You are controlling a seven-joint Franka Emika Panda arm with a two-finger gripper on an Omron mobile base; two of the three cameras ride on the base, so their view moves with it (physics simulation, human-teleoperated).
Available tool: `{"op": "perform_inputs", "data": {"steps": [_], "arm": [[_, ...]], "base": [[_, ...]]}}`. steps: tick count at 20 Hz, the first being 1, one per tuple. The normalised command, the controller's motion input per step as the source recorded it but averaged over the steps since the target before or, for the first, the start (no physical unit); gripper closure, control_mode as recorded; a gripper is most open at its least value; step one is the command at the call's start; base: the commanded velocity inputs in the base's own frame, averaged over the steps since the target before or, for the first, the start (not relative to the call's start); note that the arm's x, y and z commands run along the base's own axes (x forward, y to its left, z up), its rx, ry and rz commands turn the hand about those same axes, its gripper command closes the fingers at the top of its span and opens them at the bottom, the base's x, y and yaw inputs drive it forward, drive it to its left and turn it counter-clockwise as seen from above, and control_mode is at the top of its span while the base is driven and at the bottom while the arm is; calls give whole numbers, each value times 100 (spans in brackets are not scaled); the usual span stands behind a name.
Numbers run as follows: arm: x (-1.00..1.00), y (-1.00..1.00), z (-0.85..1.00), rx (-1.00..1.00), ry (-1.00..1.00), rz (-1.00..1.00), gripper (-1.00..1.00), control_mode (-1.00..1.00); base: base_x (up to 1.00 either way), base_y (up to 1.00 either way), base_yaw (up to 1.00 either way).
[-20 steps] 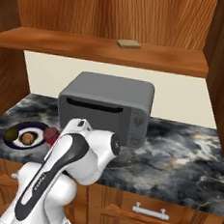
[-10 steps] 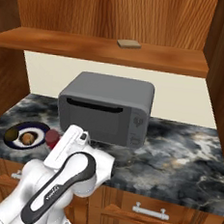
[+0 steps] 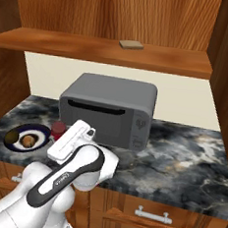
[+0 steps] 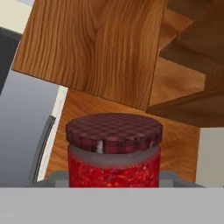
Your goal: Pick the avocado and bread from the counter and place them on the plate. Then pick the jam from the cabinet and place it next to the plate. Lastly close the cabinet door.
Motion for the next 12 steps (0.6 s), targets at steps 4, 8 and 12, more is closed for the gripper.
{"op": "perform_inputs", "data": {"steps": [4, 8, 12], "arm": [[1, 13, -3, 1, 3, 0, 100, -100], [21, 64, -28, 0, 5, 0, 100, -100], [18, 75, -19, 0, 2, 0, 100, -100]], "base": [[0, 0, 0], [0, 0, 0], [0, 0, 0]]}}
